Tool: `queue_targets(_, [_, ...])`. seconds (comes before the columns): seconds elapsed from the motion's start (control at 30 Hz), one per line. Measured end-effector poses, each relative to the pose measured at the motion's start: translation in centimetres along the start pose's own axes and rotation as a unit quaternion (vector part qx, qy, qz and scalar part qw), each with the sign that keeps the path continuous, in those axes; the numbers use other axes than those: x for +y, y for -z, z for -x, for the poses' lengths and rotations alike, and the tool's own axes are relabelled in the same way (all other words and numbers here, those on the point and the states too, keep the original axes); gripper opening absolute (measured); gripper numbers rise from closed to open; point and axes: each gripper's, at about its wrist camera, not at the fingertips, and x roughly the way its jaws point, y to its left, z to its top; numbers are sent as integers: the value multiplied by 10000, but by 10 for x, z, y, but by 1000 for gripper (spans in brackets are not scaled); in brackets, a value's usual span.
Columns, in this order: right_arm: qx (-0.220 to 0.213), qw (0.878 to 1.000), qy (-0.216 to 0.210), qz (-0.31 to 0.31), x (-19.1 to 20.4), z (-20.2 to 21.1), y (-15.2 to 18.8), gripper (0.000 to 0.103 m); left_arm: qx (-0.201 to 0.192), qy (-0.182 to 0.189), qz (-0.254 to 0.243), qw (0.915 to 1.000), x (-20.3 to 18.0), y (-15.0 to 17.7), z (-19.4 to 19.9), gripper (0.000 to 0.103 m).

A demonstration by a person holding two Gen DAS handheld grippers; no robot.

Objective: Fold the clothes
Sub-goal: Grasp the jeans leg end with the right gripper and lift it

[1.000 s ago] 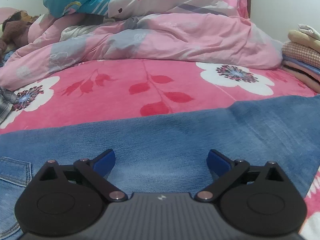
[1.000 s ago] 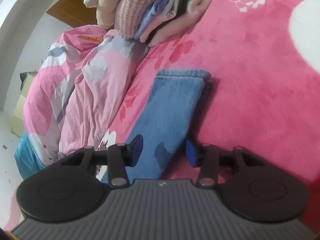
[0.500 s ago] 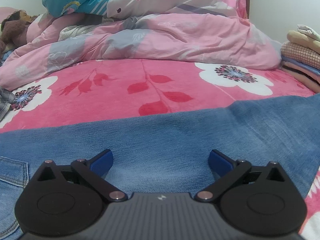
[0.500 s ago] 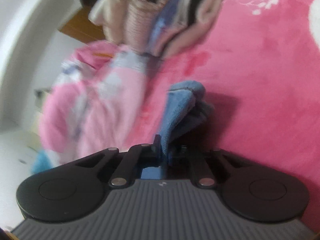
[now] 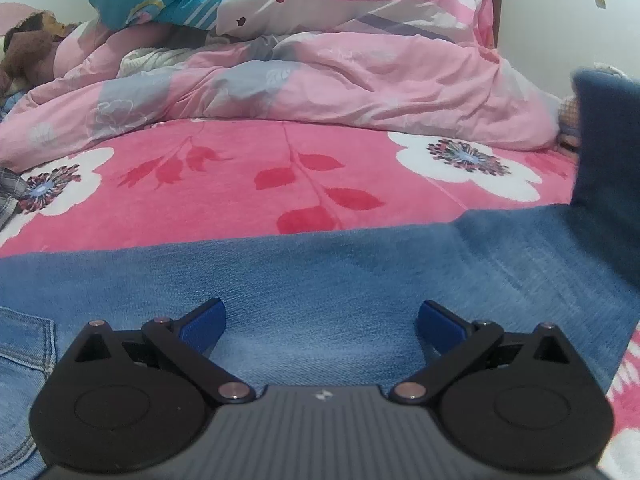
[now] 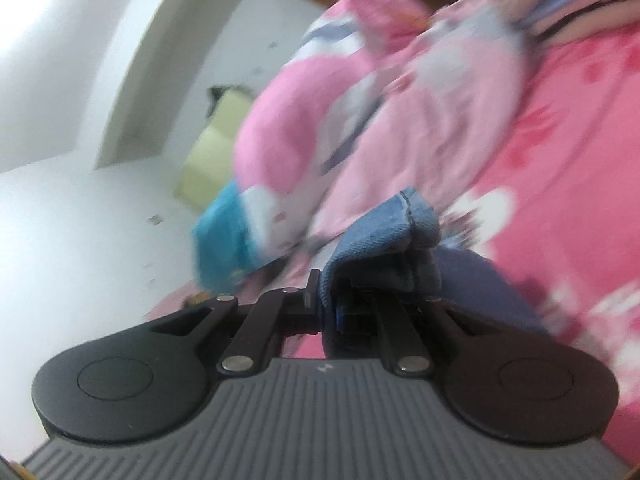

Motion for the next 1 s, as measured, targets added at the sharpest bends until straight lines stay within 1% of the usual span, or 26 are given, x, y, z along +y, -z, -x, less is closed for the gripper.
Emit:
queue_targets(0.07, [163,9996,-211,22,18,-13,12,4,-92,151,153,9997,6,-3,10,95])
queue_targets(0.13, [329,9987,-382,28,35,-27,24,4,-226,330,306,9987,13,-6,25,95])
queue_targets(0.2, [493,9973,-533,75,52,-39,36,4,-358,363,438,9977,21,-8,39,95])
queue_targets(0.23, [564,9966,-602,81,58,-43,42,4,-356,322,450,9978,23,-8,43,95])
queue_targets(0.27, [634,9957,-670,87,65,-47,48,4,-288,255,432,9983,25,-8,42,95])
queue_targets(0.4, [892,9920,-889,114,89,-64,70,4,315,153,241,9991,29,2,16,95])
queue_targets(0.43, [949,9911,-921,129,95,-67,75,4,187,128,170,9996,27,3,18,95])
queue_targets(0.5, [1064,9893,-986,158,105,-73,86,4,124,243,309,9992,32,2,26,94])
queue_targets(0.63, [1319,9857,-966,420,126,-84,108,4,-246,456,825,9952,62,5,61,94])
queue_targets(0.77, [1675,9789,-887,762,141,-98,137,4,-551,271,1140,9916,99,20,97,94])
queue_targets(0.83, [1856,9734,-859,1033,150,-106,156,4,-704,179,1296,9889,117,28,115,91])
queue_targets(0.9, [2037,9667,-854,1293,158,-117,176,4,-856,87,1452,9857,136,36,133,86])
queue_targets(1.0, [2358,9481,-756,1997,173,-135,218,4,-1083,-52,1684,9797,163,48,160,78])
